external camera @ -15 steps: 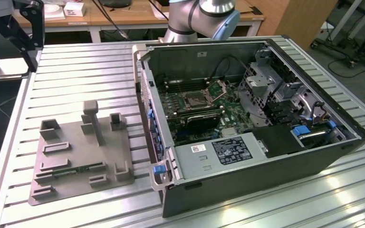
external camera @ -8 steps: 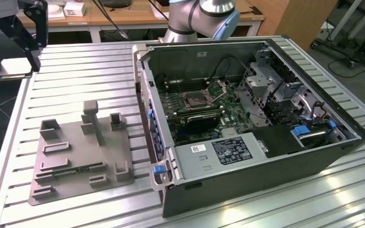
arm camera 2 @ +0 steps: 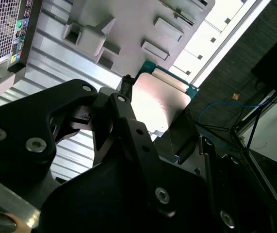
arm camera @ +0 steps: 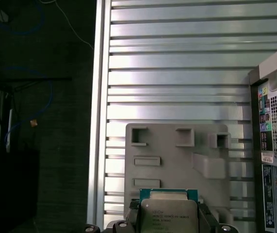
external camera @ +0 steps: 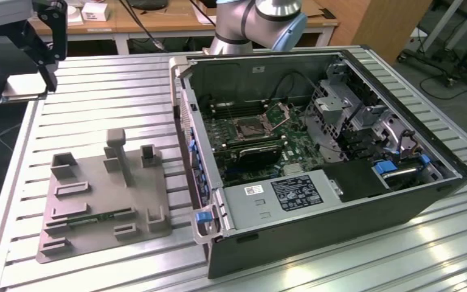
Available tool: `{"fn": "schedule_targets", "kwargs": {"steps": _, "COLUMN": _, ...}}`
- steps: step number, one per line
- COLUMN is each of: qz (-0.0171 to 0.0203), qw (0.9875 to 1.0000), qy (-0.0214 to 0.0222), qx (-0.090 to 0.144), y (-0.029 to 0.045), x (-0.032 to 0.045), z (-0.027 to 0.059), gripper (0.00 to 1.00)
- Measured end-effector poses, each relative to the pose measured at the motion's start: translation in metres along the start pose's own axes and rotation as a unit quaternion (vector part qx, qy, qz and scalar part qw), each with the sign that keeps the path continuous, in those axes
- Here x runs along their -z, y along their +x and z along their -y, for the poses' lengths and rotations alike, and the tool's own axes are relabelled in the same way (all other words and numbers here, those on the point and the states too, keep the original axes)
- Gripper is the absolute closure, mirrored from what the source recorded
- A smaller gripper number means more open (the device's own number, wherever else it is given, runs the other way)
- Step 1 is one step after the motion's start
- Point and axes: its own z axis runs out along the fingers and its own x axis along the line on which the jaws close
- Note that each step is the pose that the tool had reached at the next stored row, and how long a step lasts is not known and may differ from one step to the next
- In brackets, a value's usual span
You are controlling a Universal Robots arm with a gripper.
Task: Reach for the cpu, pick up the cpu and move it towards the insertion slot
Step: 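Pick up the cpu and move it towards the insertion slot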
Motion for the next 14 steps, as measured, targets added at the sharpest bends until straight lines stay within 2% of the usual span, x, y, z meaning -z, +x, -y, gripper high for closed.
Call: {"fn": "schedule_targets", "kwargs": {"steps": 14, "qz": 0.0000, "qw": 1.0000, "qy": 0.0000, "qx": 0.000, "y": -0.0058, "x": -0.0012, "z": 0.0001, "gripper": 0.46}}
